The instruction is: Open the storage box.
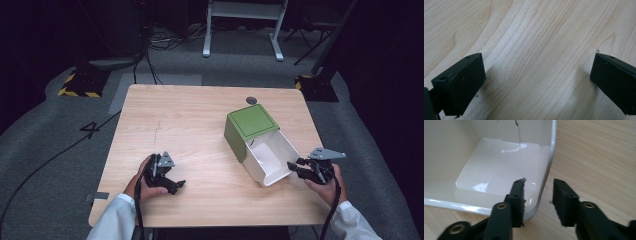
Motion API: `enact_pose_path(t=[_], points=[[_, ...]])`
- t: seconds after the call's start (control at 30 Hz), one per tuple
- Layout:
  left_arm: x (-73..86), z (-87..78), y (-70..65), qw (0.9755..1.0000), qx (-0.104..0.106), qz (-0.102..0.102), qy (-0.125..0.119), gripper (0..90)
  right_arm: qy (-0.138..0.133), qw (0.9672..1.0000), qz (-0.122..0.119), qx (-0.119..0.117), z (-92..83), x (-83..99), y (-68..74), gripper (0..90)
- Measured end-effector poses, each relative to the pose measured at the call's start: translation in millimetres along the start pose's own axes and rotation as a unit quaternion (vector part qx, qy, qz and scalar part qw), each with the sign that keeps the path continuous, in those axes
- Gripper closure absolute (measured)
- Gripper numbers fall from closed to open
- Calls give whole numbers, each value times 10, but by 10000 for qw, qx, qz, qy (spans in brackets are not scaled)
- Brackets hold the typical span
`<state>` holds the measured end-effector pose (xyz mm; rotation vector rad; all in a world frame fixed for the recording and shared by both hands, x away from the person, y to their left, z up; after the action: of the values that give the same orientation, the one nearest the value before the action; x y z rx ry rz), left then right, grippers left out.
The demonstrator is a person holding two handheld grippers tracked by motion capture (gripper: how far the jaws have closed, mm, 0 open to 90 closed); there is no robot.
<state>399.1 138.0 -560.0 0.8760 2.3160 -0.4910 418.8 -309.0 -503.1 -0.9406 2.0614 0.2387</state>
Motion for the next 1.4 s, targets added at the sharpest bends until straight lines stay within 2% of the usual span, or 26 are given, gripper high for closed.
enact_pose_path(t=[0.03,0.13,0.37,0.57,0.7,0.8,1.0,1.3,1.4], points=[[0,0,0,10000,0,0,0,2,0,10000,0,0,0,0,0,550],[0,1,0,10000,6,-2,-4,2,-79,9998,111,-129,-64,-4,-4,410],[0,0,0,10000,0,-2,-1,2,-127,9998,109,-135,-132,29,7,315],[0,0,-1,10000,2,-3,0,2,-104,9998,-35,-174,-210,106,57,231],[0,0,0,10000,-1,0,-1,2,-86,9997,-90,-226,-227,154,73,215],[0,0,0,10000,0,1,1,2,18,9996,-194,-183,-229,266,60,210],[0,0,0,10000,1,-1,-1,2,130,9996,-234,-124,-214,407,24,208],[0,1,0,10000,5,-1,-4,2,219,9996,-174,-52,-196,585,-41,208],[0,0,0,10000,0,-1,-1,2,265,9996,-66,8,-192,675,-81,206]])
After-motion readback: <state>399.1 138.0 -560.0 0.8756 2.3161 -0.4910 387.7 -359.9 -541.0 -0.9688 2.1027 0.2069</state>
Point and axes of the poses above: each handheld gripper's, and its own axes: z roughly forward along the jaws, x roughly out of its underside, y roughly to its left, the point moved 7 cm from there along z, roughly forward along the jaws, and after that the axes turned 10 degrees about -z, right-handed, at the moved point
